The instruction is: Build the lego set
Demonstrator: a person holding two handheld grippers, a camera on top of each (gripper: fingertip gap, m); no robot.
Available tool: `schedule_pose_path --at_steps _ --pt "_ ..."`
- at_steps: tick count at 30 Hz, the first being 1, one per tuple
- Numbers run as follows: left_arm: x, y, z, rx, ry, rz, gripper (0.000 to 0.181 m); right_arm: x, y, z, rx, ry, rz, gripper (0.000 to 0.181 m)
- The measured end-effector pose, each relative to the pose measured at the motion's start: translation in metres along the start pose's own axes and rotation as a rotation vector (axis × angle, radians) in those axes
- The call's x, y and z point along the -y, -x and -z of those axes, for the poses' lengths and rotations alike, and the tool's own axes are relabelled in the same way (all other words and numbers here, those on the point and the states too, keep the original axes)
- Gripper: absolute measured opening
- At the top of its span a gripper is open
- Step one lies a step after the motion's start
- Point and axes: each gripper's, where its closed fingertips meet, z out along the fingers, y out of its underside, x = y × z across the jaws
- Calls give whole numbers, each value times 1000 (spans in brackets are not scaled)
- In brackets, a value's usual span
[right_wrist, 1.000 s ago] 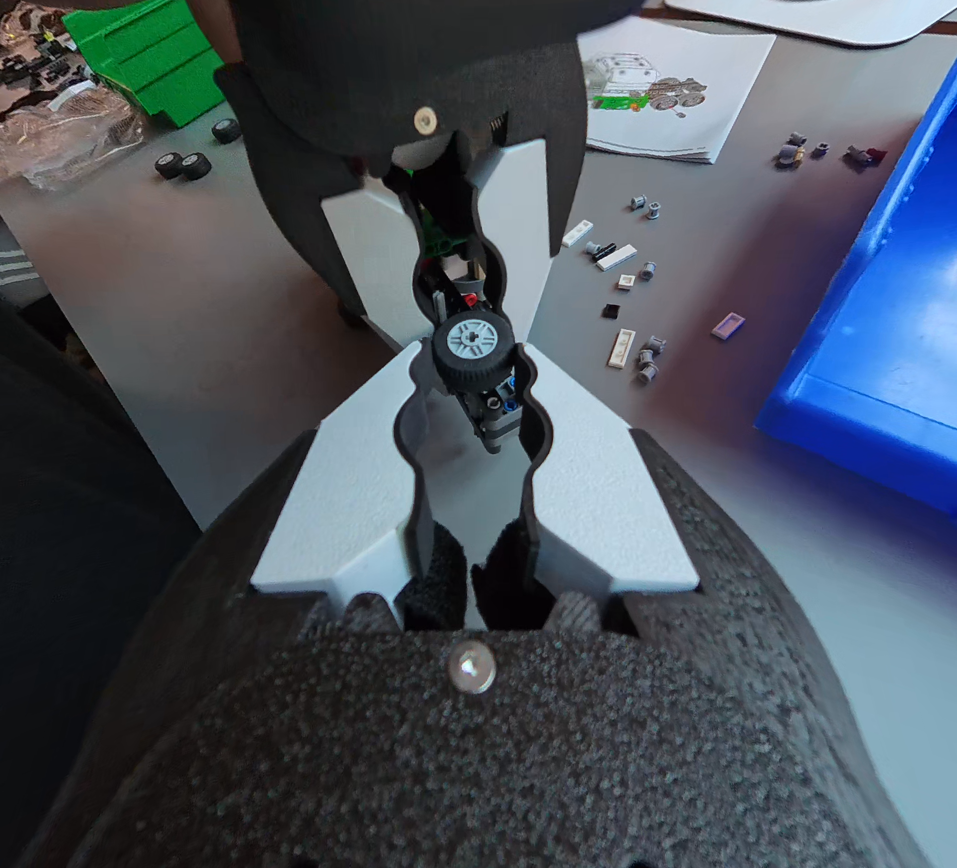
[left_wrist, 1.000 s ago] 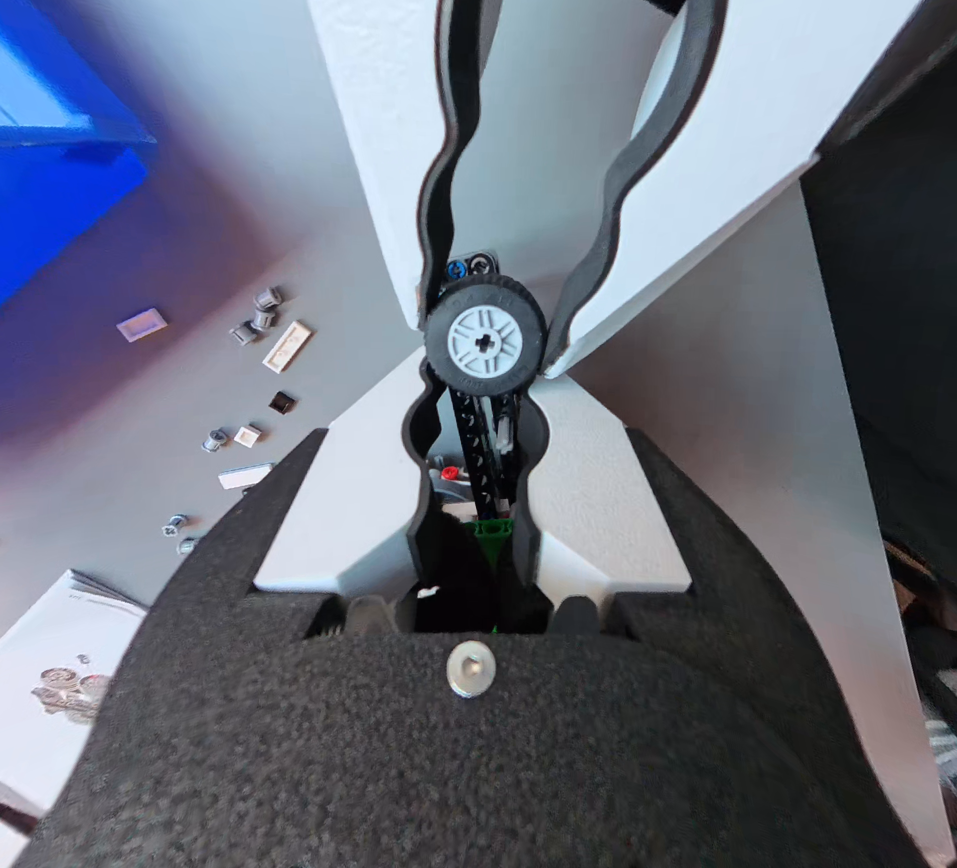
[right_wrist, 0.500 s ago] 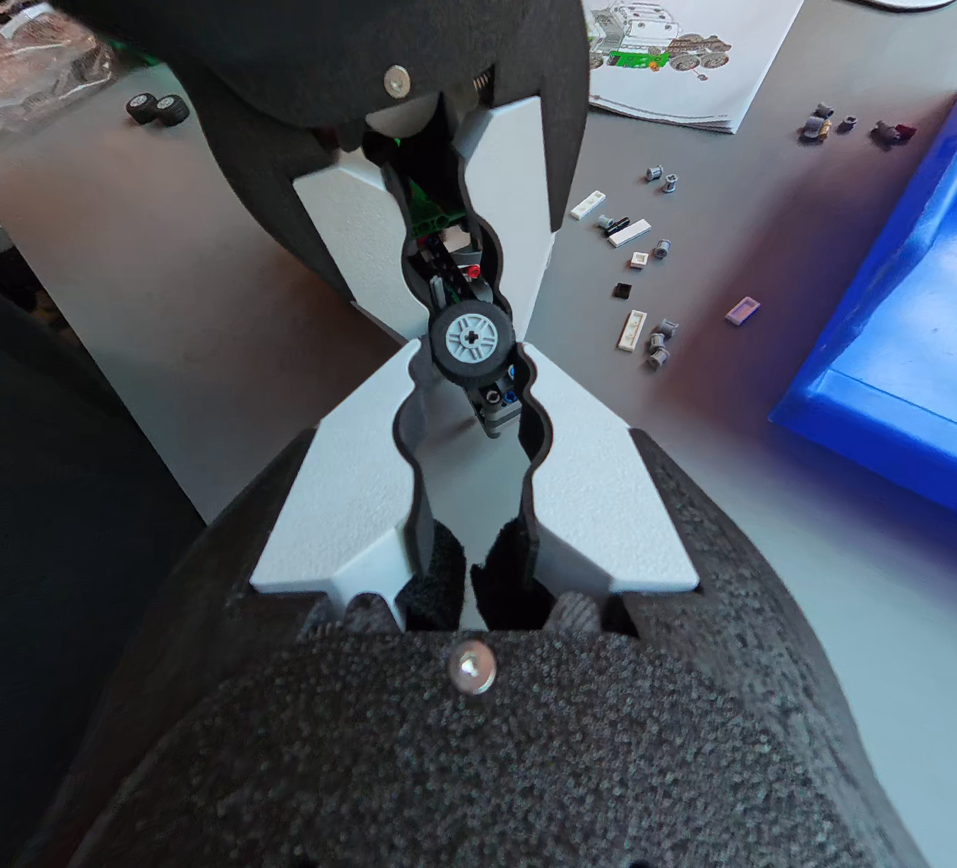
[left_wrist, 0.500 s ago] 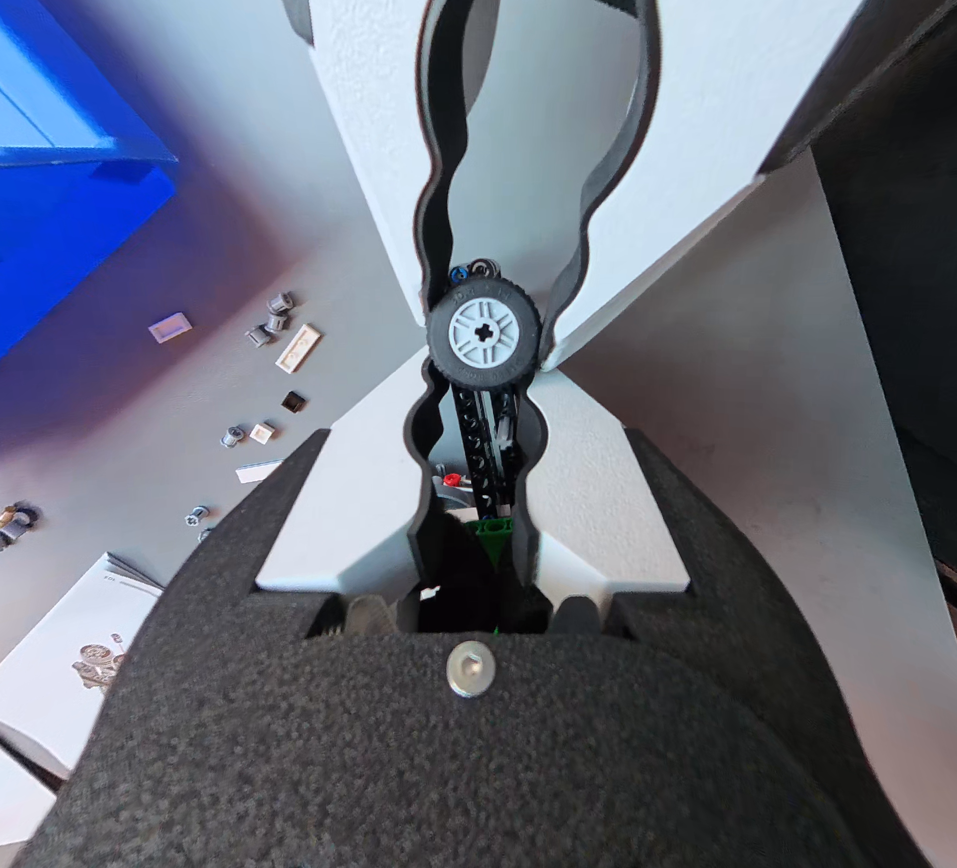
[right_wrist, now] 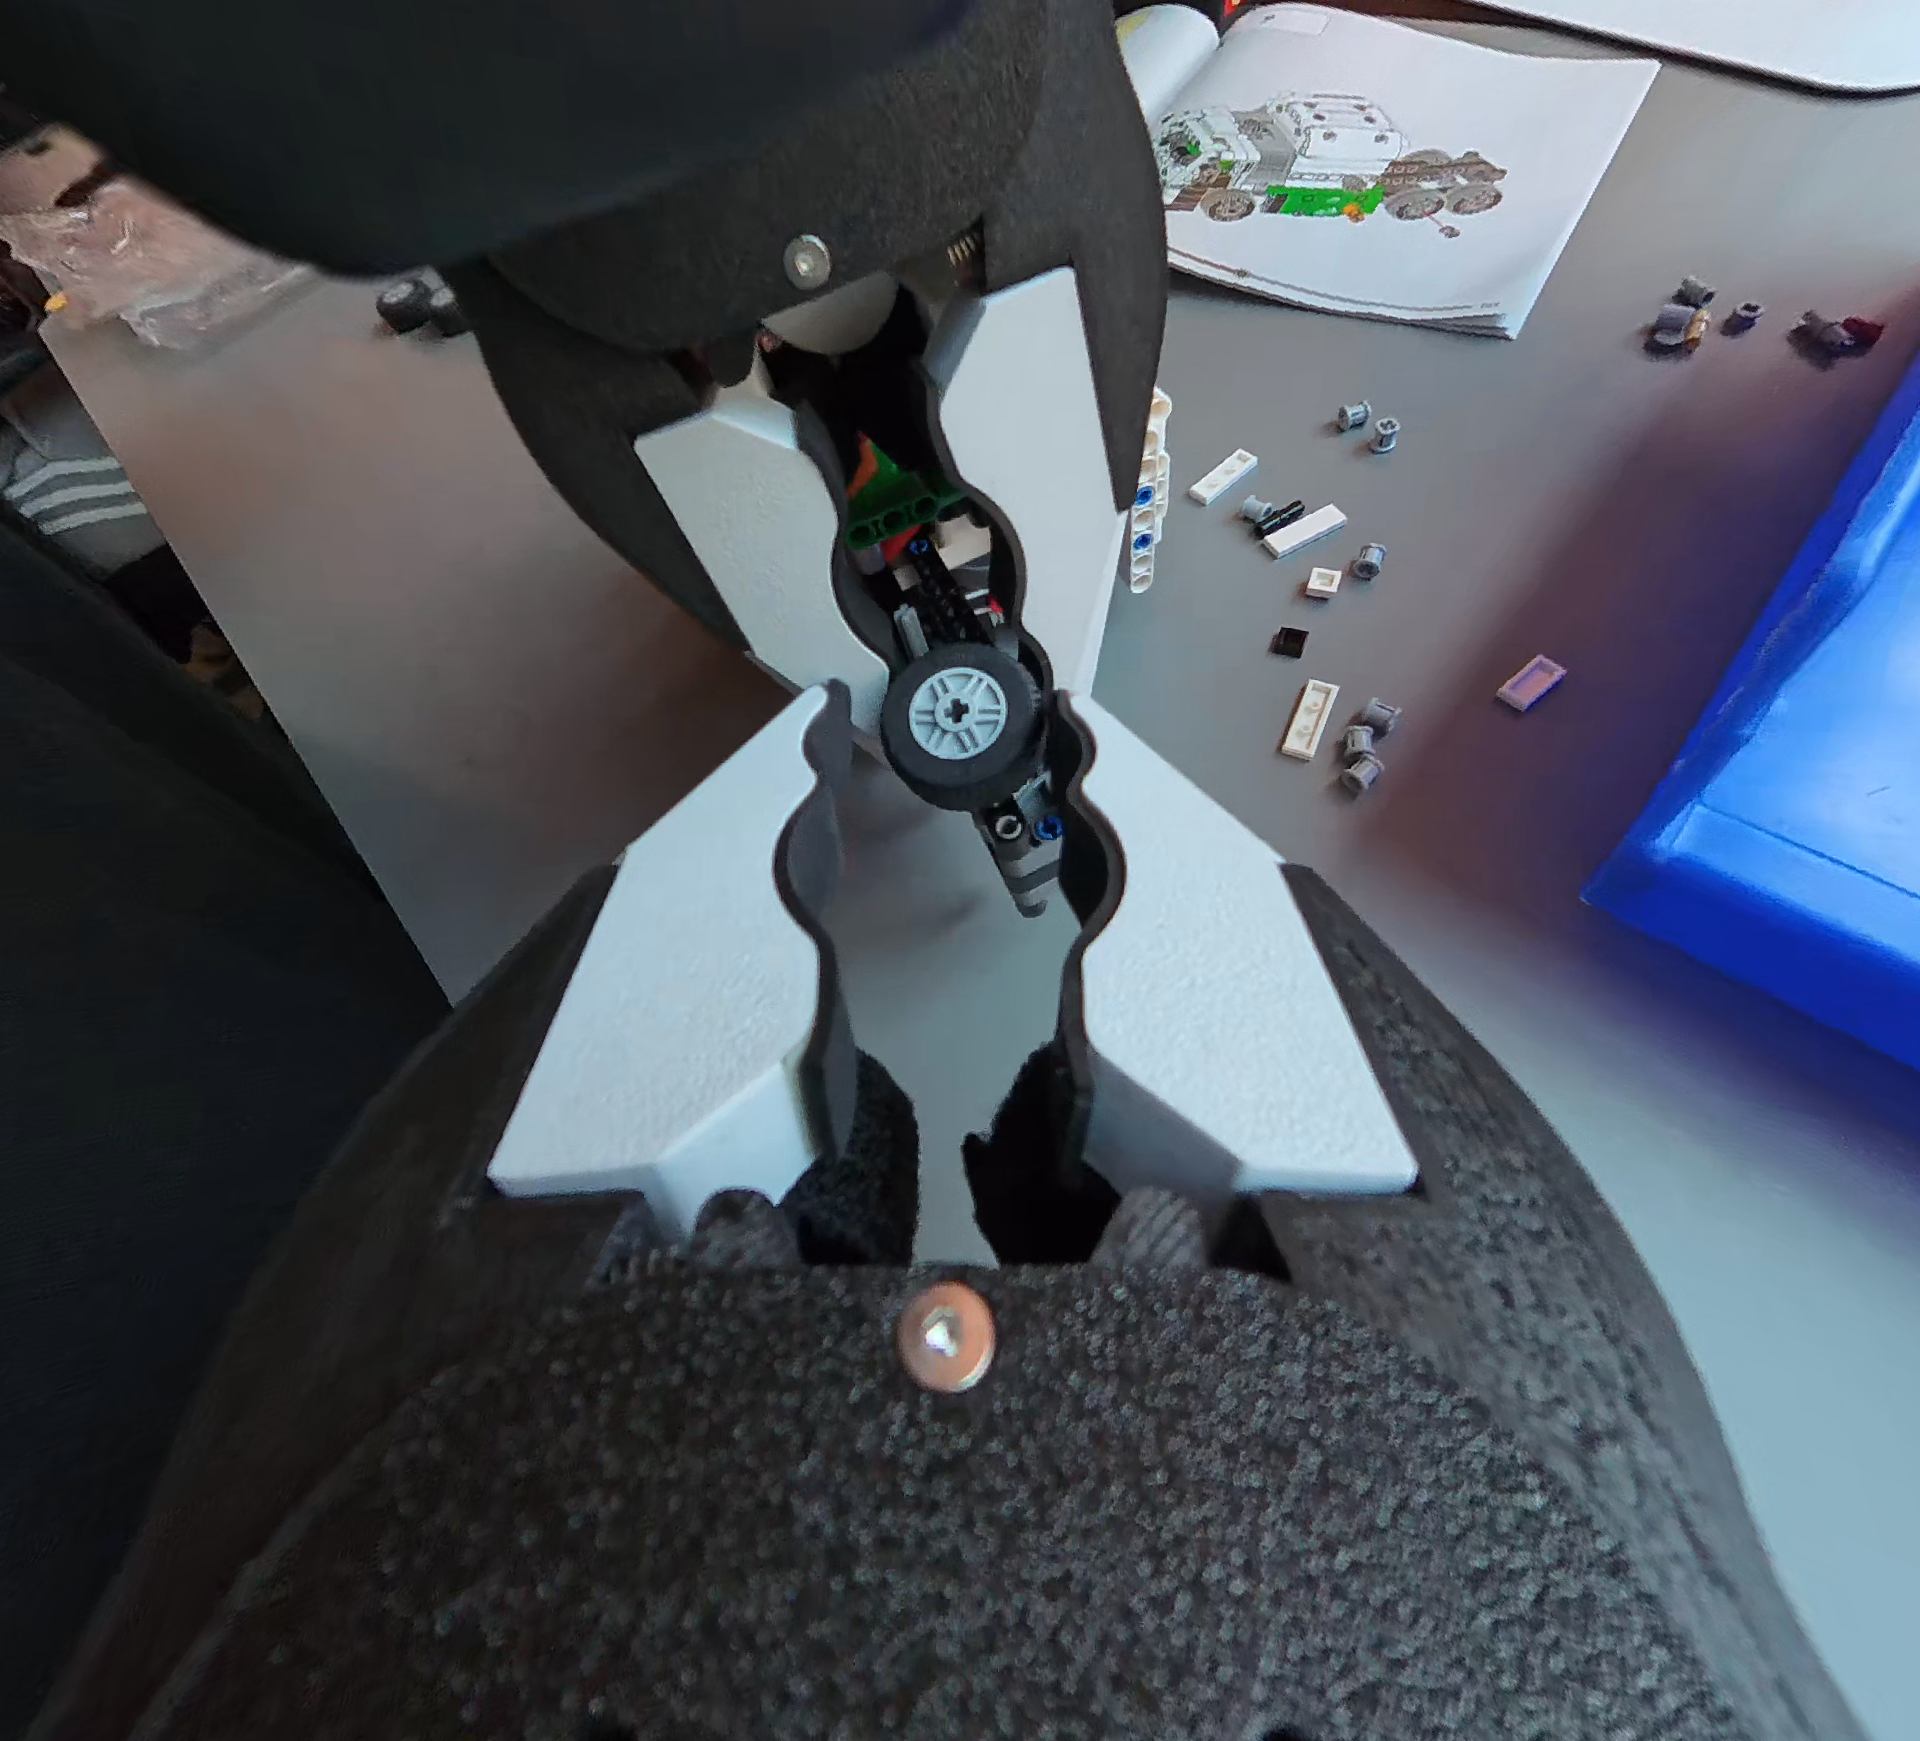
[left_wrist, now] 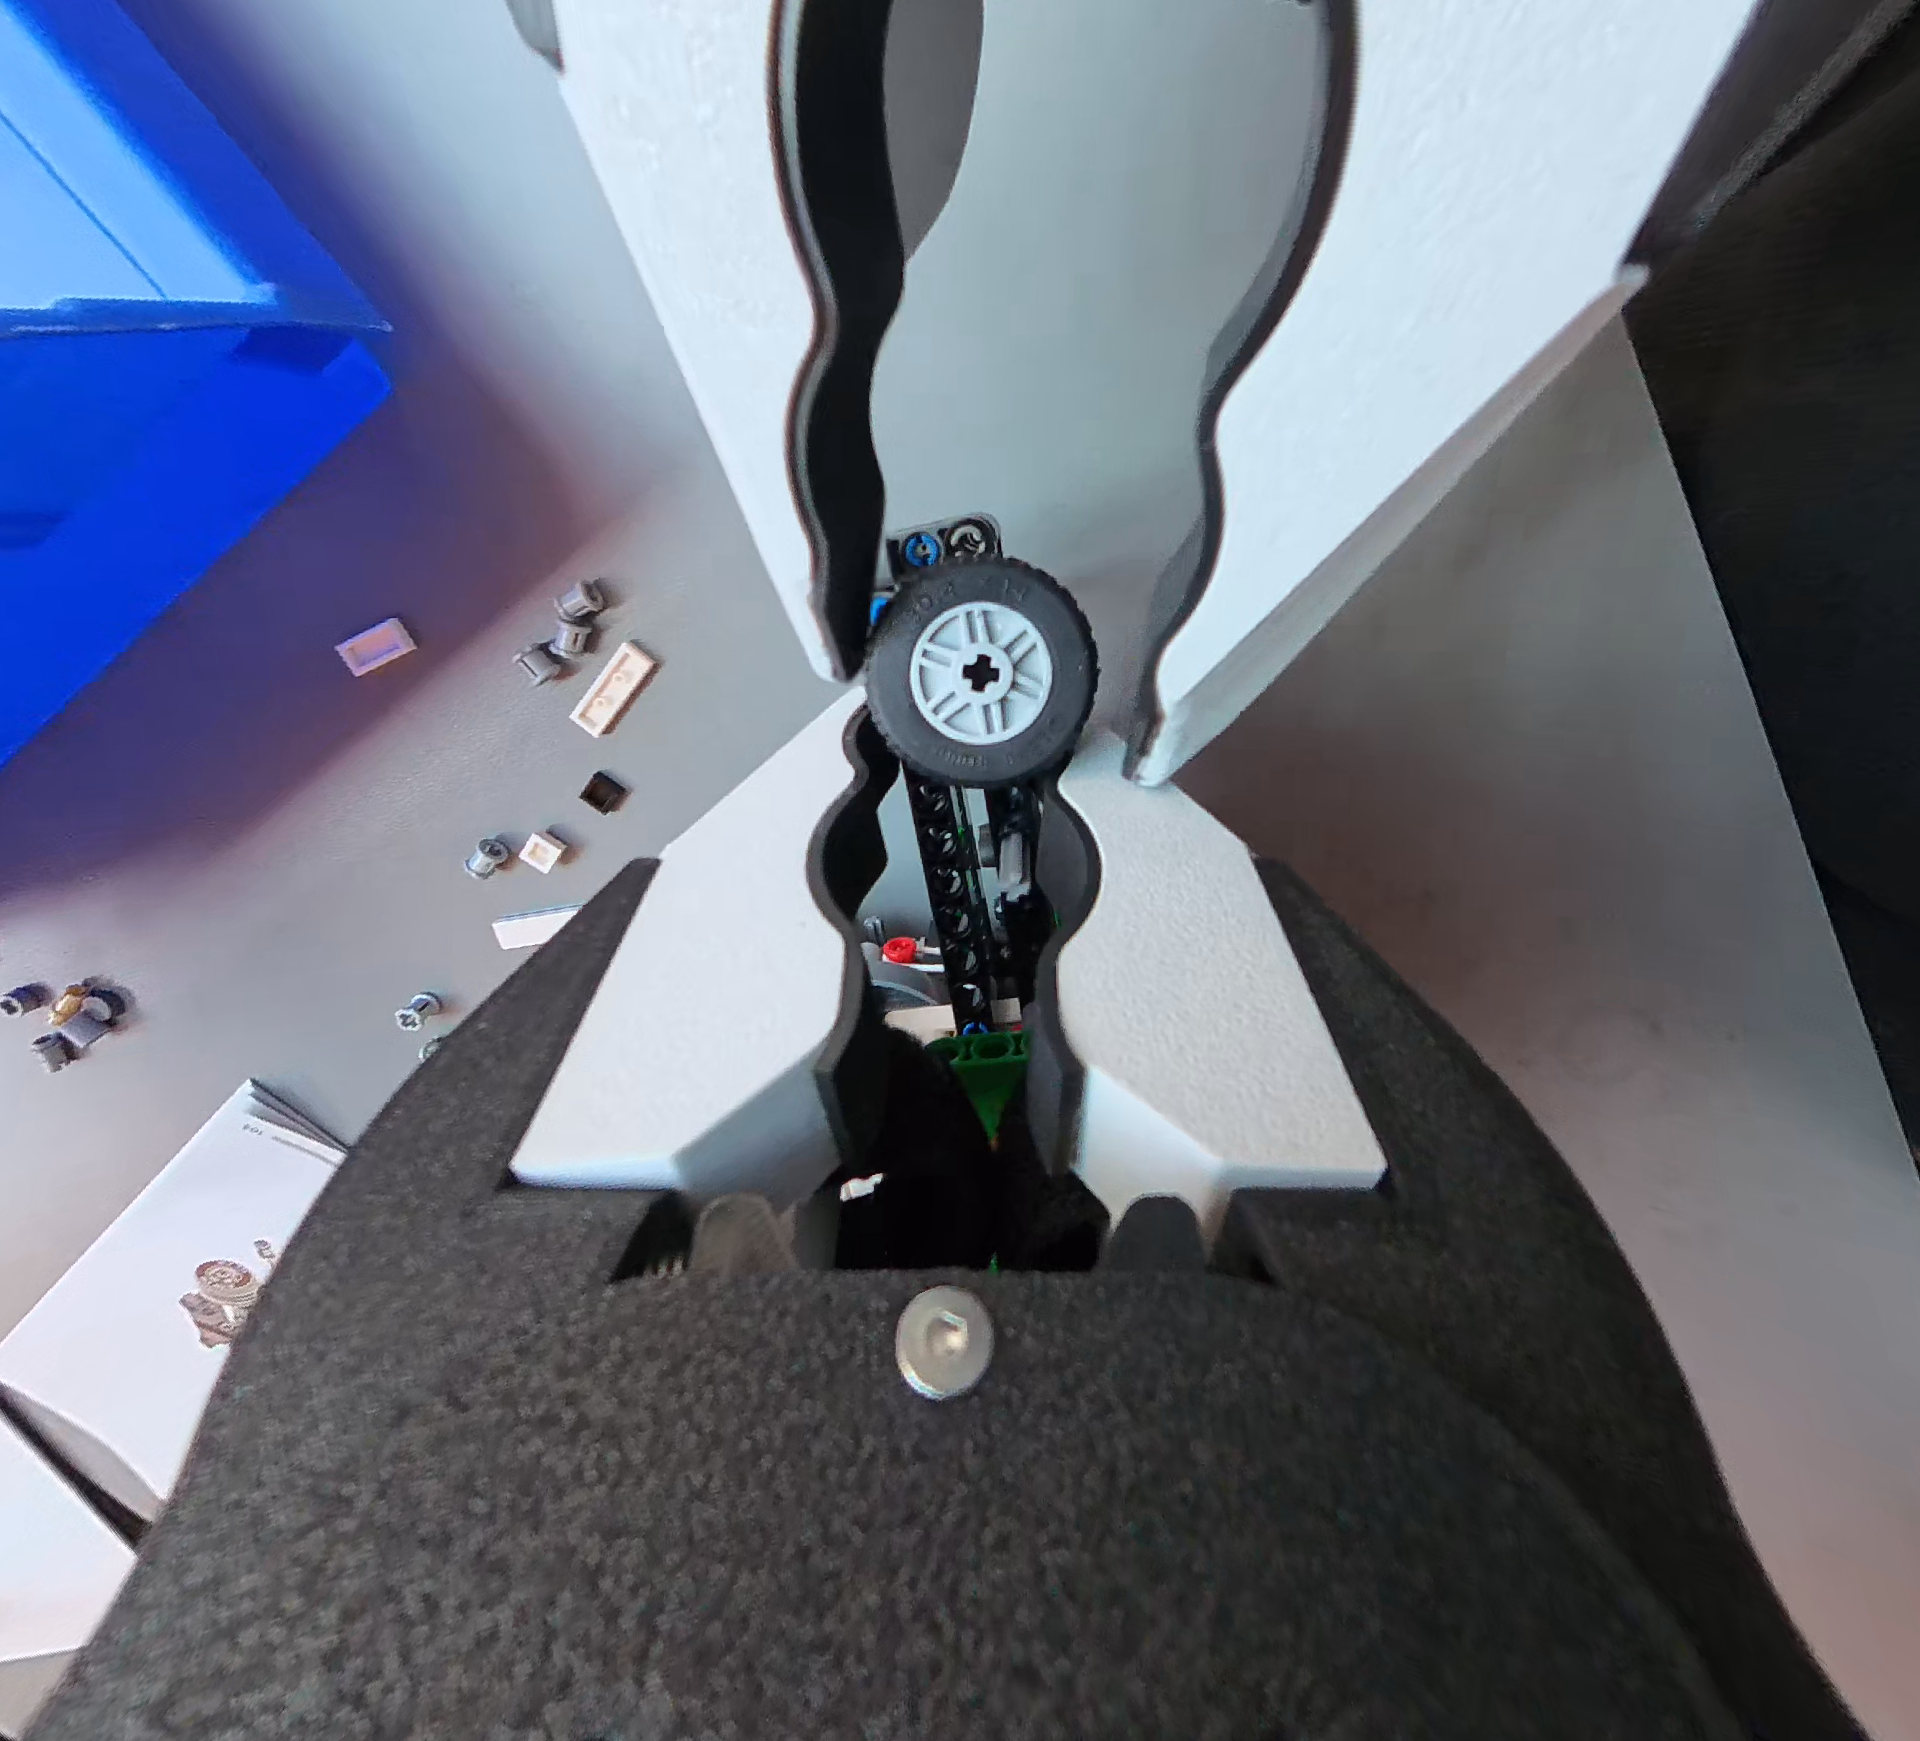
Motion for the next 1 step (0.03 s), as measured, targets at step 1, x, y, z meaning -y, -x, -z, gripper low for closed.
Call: schedule_pose_path --at_steps 1 --pt "0 0 0 1 -2 2 23 1 -2 2 -5 -14 -8 40"
